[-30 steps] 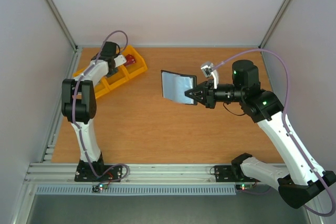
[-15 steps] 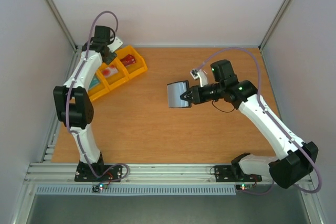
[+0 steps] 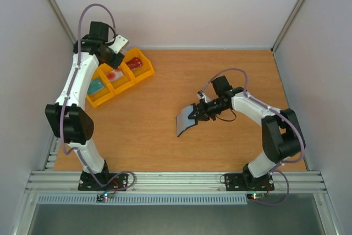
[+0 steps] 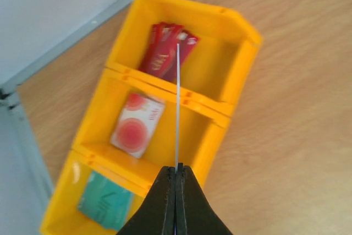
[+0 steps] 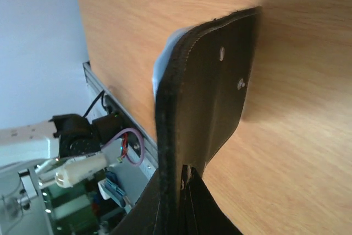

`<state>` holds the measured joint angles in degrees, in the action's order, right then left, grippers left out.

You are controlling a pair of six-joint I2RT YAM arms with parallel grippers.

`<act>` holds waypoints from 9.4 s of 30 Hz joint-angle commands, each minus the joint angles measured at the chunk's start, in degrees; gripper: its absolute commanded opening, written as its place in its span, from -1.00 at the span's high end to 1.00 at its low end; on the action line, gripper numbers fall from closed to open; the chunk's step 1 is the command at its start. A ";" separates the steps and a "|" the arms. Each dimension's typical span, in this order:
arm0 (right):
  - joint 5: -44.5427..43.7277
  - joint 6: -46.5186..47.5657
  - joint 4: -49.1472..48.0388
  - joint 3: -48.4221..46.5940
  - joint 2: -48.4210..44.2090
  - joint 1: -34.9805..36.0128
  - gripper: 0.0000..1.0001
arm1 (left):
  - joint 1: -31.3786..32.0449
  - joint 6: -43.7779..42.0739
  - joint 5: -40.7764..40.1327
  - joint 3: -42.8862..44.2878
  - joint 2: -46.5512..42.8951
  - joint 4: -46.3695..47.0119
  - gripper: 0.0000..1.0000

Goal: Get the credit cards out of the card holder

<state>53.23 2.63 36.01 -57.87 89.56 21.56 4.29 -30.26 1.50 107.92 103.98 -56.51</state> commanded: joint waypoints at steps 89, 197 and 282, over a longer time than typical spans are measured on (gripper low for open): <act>6.60 -5.88 11.91 -44.15 -0.69 12.32 0.98 | 6.78 -85.42 49.56 -66.31 -57.86 80.46 -0.45; -33.56 9.94 28.33 -45.12 -4.16 11.57 -0.97 | -0.94 -23.07 -27.47 -5.71 25.12 28.77 0.79; -42.66 2.16 11.78 -12.78 21.19 15.94 0.96 | -2.36 4.51 20.04 -15.54 -10.62 -11.07 -0.99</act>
<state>0.99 7.60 58.00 -74.54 111.07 38.57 2.20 -26.33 21.19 92.42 94.80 -68.16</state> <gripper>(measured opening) 0.132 0.995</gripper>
